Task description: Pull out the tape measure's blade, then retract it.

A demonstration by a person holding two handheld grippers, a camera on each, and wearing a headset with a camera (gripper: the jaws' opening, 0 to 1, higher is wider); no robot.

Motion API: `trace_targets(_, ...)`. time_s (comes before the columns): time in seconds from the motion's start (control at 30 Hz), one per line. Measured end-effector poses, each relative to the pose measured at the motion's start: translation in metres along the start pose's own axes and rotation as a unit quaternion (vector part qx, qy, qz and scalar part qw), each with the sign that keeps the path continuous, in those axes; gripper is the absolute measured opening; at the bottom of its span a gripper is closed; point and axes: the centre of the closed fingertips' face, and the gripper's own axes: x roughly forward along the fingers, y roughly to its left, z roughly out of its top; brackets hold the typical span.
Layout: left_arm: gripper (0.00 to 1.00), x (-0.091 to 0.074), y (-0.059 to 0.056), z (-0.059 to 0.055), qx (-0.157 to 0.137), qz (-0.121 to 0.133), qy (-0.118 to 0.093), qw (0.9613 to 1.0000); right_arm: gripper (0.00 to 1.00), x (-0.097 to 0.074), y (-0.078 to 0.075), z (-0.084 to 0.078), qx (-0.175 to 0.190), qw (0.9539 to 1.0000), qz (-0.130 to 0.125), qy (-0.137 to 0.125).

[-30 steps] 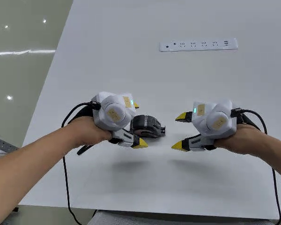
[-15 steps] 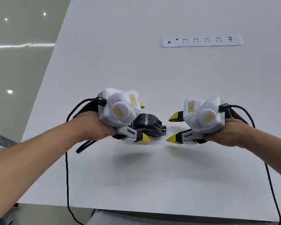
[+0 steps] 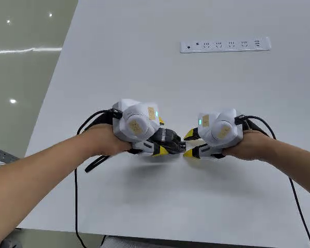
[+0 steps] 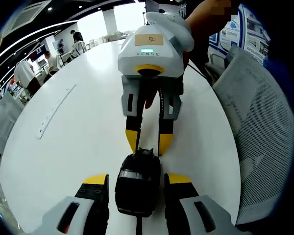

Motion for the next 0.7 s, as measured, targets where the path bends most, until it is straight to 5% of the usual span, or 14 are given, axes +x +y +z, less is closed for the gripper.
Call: trace_targets(0.7, 0.30, -0.0018, -0.0016, 0.0016, 0.017, -0.008, 0.006, 0.9998, 0.14, 0.0043, -0.0013, 0.0034, -0.003, 0.9999, 0.014, -0.003)
